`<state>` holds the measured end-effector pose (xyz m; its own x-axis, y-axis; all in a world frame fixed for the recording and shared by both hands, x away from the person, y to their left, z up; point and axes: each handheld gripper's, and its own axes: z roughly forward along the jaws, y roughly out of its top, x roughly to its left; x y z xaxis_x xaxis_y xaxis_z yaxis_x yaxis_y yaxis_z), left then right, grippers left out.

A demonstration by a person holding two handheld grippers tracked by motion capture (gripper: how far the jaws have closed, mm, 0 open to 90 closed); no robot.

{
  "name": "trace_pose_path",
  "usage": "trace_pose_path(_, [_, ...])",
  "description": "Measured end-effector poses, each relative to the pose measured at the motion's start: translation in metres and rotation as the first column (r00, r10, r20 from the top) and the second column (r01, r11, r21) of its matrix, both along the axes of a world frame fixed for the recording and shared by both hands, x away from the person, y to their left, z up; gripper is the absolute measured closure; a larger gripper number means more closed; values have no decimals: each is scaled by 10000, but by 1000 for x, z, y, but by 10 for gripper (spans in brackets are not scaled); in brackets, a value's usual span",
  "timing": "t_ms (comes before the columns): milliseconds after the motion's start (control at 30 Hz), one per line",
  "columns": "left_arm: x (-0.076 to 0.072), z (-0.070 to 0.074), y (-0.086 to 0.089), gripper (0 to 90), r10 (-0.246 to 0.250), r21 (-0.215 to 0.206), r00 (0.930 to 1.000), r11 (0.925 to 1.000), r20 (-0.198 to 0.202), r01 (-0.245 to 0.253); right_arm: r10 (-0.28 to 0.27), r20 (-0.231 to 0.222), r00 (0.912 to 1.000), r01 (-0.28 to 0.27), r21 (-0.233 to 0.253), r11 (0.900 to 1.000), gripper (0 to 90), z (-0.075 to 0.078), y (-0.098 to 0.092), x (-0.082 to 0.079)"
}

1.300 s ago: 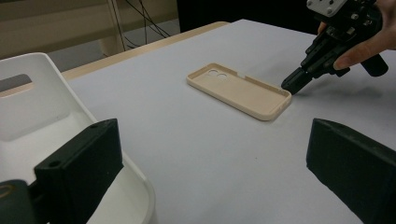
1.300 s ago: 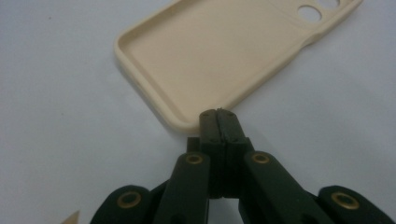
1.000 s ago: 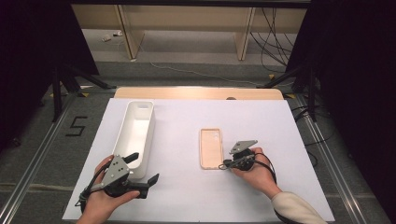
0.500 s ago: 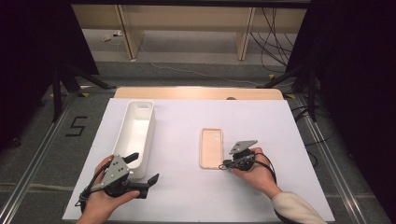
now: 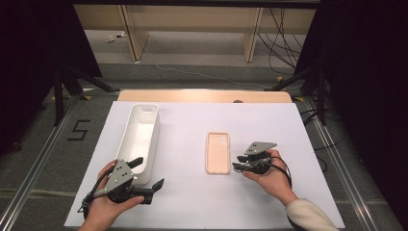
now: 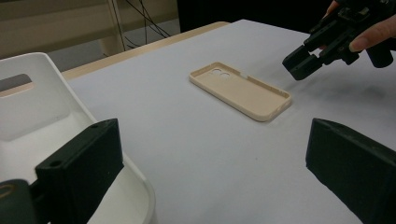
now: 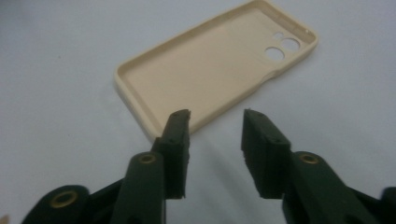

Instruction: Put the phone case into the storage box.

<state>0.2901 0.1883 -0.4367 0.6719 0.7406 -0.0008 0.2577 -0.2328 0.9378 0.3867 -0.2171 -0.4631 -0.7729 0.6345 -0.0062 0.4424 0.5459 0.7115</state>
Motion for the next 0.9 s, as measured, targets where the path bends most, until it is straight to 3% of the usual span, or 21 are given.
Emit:
trace_pose_path(33, [0,0,0,33,-13,-2,10000,10000,-7,13,-11,45,10000,11,54,10000,575,1,0,0])
trace_pose_path(67, [0,0,-1,33,-10,-8,10000,10000,-5,10,100,223,9997,-105,213,9997,475,2,0,-1])
trace_pose_path(200, [1,0,-1,33,-5,11,10000,10000,-17,5,172,457,9988,-189,367,9991,355,6,0,-5])
trace_pose_path(233, [1,0,-1,33,-6,14,10000,10000,-18,6,392,635,9972,-418,398,9983,306,9,0,-7])
trace_pose_path(433, [0,0,0,33,-20,-26,10000,10000,3,20,760,883,9932,-769,69,9970,258,14,2,-10])
trace_pose_path(533, [-1,0,1,33,-17,-41,10000,10000,-1,17,1068,1084,9883,-1037,-345,9940,249,17,8,-12])
trace_pose_path(567, [-1,0,0,33,-36,-34,10000,10000,-6,36,1300,1174,9845,-1216,-760,9897,248,19,12,-13])
trace_pose_path(633, [-1,0,0,33,-49,-25,10000,10000,16,49,1414,1173,9830,-1304,-961,9868,246,19,14,-13])
trace_pose_path(700, [-1,0,0,33,-58,-22,10000,10000,29,58,1695,1150,9788,-1515,-1503,9770,242,20,18,-14])
trace_pose_path(733, [-1,0,0,33,-76,-34,10000,10000,23,76,1836,1102,9768,-1591,-2003,9667,240,20,24,-14])
trace_pose_path(800, [-1,1,-1,33,-84,-14,10000,10000,39,84,2047,1031,9734,-1753,-2400,9548,239,19,29,-14])
trace_pose_path(833, [-1,1,-1,33,-83,-14,10000,10000,40,83,2047,1031,9734,-1753,-2400,9548,239,19,29,-14])
trace_pose_path(900, [-1,1,-1,32,-77,-15,10000,10000,27,77,2283,919,9692,-1922,-2967,9354,239,18,37,-13])
